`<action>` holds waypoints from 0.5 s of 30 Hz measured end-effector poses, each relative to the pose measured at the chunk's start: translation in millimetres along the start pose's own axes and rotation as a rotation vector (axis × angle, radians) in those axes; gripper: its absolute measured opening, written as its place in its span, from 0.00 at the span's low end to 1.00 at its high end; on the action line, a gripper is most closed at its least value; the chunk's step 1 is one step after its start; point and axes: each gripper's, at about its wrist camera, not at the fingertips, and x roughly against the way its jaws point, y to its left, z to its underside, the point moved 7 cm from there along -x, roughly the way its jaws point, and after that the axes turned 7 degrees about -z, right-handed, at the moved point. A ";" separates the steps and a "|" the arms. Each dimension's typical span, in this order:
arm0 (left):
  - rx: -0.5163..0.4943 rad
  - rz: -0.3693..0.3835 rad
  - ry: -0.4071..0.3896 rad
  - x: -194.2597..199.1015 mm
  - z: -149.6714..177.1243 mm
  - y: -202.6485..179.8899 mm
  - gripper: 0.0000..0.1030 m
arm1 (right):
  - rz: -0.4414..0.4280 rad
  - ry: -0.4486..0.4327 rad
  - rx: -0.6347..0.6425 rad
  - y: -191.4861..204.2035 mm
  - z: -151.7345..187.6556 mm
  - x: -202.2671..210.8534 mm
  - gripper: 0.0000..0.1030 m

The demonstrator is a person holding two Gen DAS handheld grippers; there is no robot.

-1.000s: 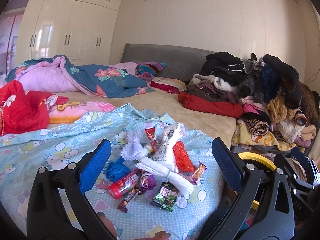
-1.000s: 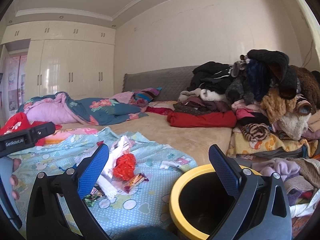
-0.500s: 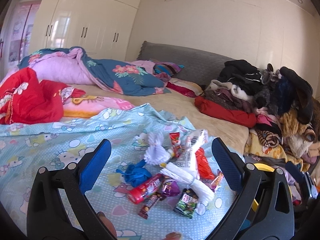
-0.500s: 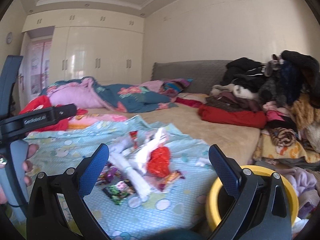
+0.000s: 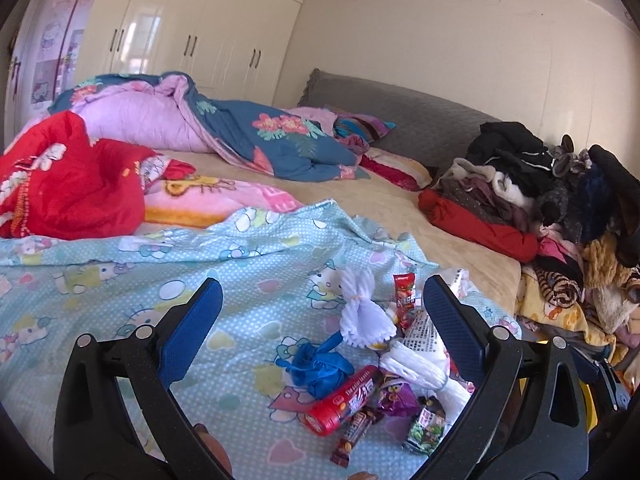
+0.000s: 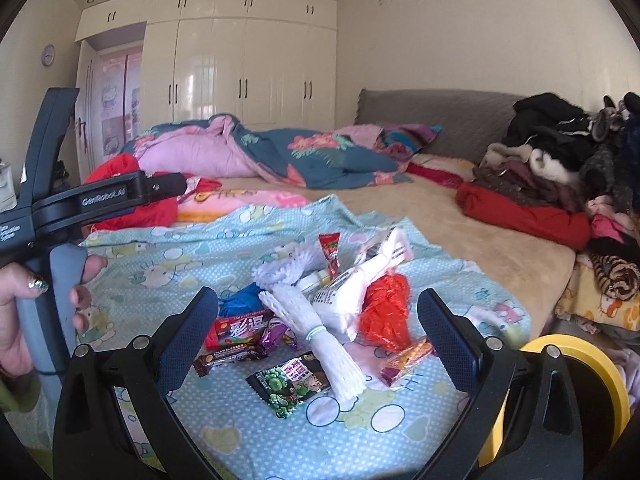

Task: Collect trash
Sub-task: 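Lower both grippers onto the white mesh foam sleeves and close them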

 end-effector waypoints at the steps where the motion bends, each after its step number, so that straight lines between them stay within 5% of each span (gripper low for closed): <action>1: -0.004 0.006 0.012 -7.0 0.0 -0.7 0.90 | -0.011 0.019 0.001 -1.2 0.9 -4.5 0.94; 8: -0.042 0.068 0.128 -56.9 8.6 -16.8 0.90 | -0.053 0.154 0.033 -4.6 18.9 -39.7 0.93; 11: -0.051 0.081 0.182 -75.9 18.2 -22.6 0.90 | -0.063 0.227 0.037 -6.4 29.7 -55.6 0.76; 15: -0.027 0.107 0.284 -103.4 34.1 -25.4 0.89 | -0.064 0.297 0.022 -11.3 42.7 -73.8 0.68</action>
